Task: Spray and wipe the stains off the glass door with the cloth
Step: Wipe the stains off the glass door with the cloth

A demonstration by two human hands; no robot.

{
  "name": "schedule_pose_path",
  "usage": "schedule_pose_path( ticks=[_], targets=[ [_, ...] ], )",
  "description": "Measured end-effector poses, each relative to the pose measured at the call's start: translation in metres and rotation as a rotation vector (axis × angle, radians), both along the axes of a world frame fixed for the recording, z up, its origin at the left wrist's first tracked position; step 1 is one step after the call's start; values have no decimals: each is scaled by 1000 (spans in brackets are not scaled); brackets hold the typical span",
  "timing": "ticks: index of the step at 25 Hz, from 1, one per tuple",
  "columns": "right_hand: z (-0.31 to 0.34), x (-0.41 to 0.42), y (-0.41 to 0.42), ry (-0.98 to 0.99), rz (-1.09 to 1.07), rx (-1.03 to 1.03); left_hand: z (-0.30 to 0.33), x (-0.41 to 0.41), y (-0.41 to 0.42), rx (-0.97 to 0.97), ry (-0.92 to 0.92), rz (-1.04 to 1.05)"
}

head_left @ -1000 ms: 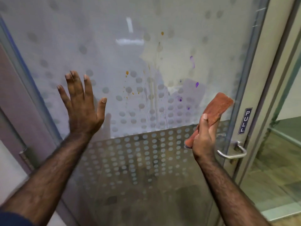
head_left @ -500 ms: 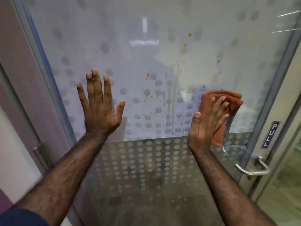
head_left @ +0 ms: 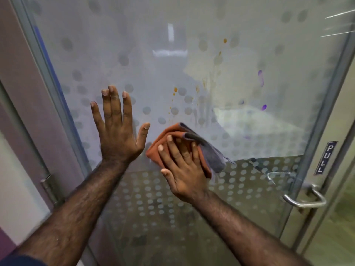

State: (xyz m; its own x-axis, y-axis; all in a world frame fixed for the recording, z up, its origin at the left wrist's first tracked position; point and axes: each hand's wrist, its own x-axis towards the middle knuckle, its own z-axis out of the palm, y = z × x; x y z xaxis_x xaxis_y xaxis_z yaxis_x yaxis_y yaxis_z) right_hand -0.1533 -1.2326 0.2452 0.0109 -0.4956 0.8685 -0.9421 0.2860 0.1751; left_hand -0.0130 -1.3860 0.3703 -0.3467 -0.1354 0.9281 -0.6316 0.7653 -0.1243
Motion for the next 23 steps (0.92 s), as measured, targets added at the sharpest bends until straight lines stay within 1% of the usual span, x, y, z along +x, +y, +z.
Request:
schedule_pose_path(
  ticks=[2, 4, 6, 8, 10, 13, 15, 17, 20, 22, 23],
  targets=[
    [-25, -13, 7, 40, 35, -11, 0, 0, 0, -3, 1, -2],
    [-43, -35, 25, 84, -57, -50, 0, 0, 0, -5, 3, -3],
    [-50, -62, 48, 54, -177, -122, 0, -1, 0, -2, 8, -7],
    [-43, -84, 68, -30, -276, -188, -1, -2, 0, -4, 13, -6],
    [-32, -94, 74, -172, -331, -274, -1, -2, 1, -11, 17, -5],
    [-13, -78, 53, -411, -377, -479, 0, -3, 1, -12, 21, 5],
    [-5, -54, 31, -461, -407, -530, -1, -4, 2, -10, 17, 13],
    [-10, -26, 8, -382, -373, -442, -1, -4, 1, -11, 16, 21],
    [-40, 11, -19, -143, -206, -186, -1, -3, 0, -16, 13, 21],
    [-59, 16, -25, -28, -157, -110, 0, -2, 0, -17, 23, 6],
    [-62, 12, -22, -10, -155, -108, -1, -2, 1, -16, 26, -1]
  ],
)
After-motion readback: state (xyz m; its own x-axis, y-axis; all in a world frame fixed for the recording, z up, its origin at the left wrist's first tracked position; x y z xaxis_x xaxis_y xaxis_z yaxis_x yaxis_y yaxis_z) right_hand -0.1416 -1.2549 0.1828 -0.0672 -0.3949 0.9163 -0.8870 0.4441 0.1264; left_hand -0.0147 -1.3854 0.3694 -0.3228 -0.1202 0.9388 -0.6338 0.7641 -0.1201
